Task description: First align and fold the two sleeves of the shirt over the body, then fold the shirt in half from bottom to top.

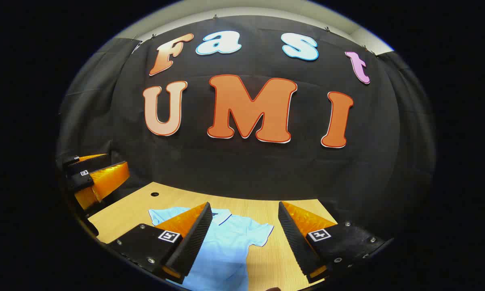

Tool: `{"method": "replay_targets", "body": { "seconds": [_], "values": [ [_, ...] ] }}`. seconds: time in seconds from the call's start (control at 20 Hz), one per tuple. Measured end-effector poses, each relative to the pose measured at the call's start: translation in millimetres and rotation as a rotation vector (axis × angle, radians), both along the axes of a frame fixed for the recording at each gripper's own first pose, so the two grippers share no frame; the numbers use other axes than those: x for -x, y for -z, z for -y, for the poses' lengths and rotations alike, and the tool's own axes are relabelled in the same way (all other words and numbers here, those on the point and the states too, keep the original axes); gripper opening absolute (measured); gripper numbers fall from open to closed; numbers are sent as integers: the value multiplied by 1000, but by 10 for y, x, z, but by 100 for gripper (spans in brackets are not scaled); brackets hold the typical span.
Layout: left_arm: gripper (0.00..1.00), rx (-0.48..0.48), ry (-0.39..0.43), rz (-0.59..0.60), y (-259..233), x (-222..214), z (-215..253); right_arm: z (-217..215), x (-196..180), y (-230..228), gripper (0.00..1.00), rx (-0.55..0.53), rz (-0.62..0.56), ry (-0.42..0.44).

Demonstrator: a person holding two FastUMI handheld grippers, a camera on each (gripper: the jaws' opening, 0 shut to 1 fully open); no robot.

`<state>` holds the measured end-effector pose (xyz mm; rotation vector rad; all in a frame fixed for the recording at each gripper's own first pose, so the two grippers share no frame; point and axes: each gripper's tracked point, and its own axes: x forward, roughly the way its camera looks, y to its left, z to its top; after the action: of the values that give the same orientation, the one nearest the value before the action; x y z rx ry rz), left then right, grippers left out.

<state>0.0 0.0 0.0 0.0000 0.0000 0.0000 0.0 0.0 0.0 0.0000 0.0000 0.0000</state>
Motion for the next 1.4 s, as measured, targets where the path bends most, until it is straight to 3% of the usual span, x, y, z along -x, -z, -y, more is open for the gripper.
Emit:
{"method": "replay_targets", "body": {
  "seconds": [0.5,0.8,1.1,1.2,1.4],
  "values": [
    [99,-18,30,12,32,-10,-178,-26,-7,71,99,-23,-49,56],
    [99,-29,97,11,96,-21,-195,-10,-9,128,99,1,-78,118],
    [99,-37,139,-3,190,-12,-249,158,-222,426,98,3,-218,168],
    [99,-52,148,9,182,-23,-228,181,-405,662,98,-37,-294,144],
    [99,-99,90,4,205,-102,-201,235,-736,964,96,-77,-399,112]
  ]
}}
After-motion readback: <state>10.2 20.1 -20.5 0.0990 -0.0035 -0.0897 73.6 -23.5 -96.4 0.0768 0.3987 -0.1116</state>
